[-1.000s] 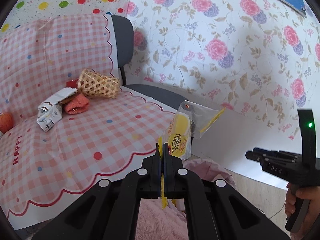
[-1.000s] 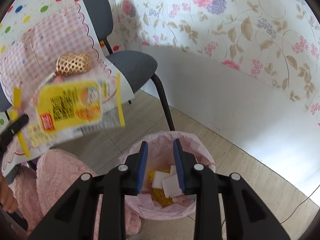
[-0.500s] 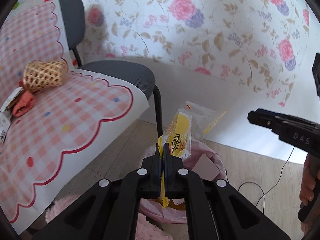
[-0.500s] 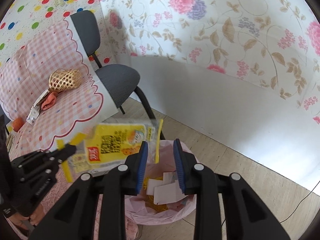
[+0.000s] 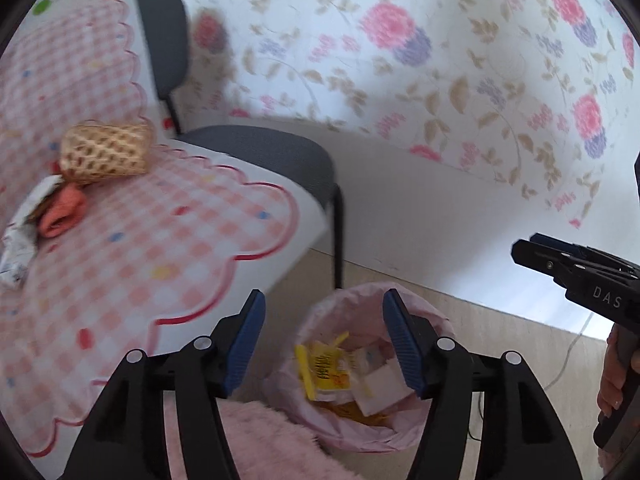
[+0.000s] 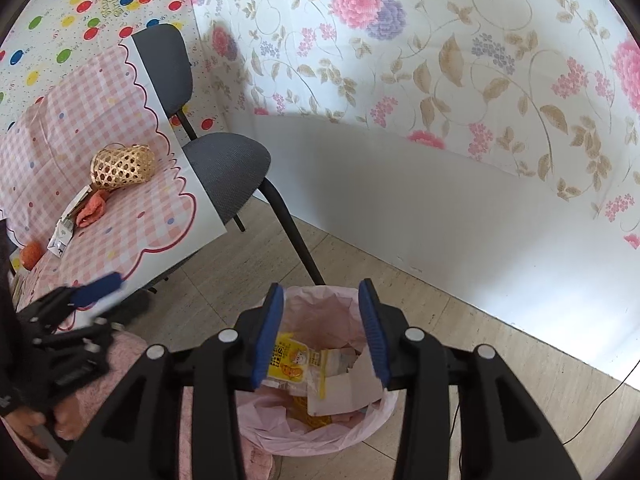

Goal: Collect trash
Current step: 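Move both grippers back over the chair seat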

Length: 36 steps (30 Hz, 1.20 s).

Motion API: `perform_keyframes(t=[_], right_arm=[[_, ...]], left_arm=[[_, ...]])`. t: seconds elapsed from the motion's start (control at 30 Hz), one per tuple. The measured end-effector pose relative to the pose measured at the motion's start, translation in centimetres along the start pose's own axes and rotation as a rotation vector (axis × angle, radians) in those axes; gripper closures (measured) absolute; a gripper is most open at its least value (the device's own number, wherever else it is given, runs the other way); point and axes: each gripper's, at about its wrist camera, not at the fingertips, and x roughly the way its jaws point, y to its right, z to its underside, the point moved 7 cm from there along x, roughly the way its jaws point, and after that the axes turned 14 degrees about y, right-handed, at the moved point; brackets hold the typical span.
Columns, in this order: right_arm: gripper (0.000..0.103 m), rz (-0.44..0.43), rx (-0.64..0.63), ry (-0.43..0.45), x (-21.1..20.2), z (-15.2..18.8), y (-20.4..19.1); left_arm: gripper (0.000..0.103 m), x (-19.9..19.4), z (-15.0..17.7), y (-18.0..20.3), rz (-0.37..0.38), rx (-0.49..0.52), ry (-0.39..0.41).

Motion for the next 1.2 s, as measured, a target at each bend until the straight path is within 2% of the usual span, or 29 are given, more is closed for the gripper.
perform_keyframes(t=[0.2,0.3,0.43,0.57,0.7,0.93,1.2], right_arm=[[0.064,-0.049,-0.039,0.0,0.0,-0.1,-3.2],[0.064,-0.081,-0.068,0.004,-0.2,-0.4,-5.1],[0.064,-0.129,-0.103,0.004,-0.2,-0.6,-7.9],[0.064,-0.188,-0.135,0.0,0.4,-1.2,-11.0],[0.063,-0.252,-0.182,0.007,1.2,-2.3,-14.7],[0.058,-0.357,-0.258,0.022,2.5,-4.5,-21.1],[0.058,-0.503,-0.346,-0.001,5.0,-5.6,-30.5]], left_arm=[[0.041,-4.0,-0.2,-5.7,-0.158,-0.056,0.042],[0.04,-5.7,-0.3,-7.9,-0.205,-0.084,0.058],[0.032,-7.4,-0.8,-10.1,-0.254,-0.111,0.084],[0.03,-9.2,-0.9,-13.0,-0.322,-0.149,0.1],[0.028,-10.8,-1.1,-16.0,-0.402,-0.181,0.114],[0.017,-14.0,-1.8,-21.5,-0.548,-0.233,0.147],[0.017,-16.7,-2.1,-27.9,-0.691,-0.269,0.13]])
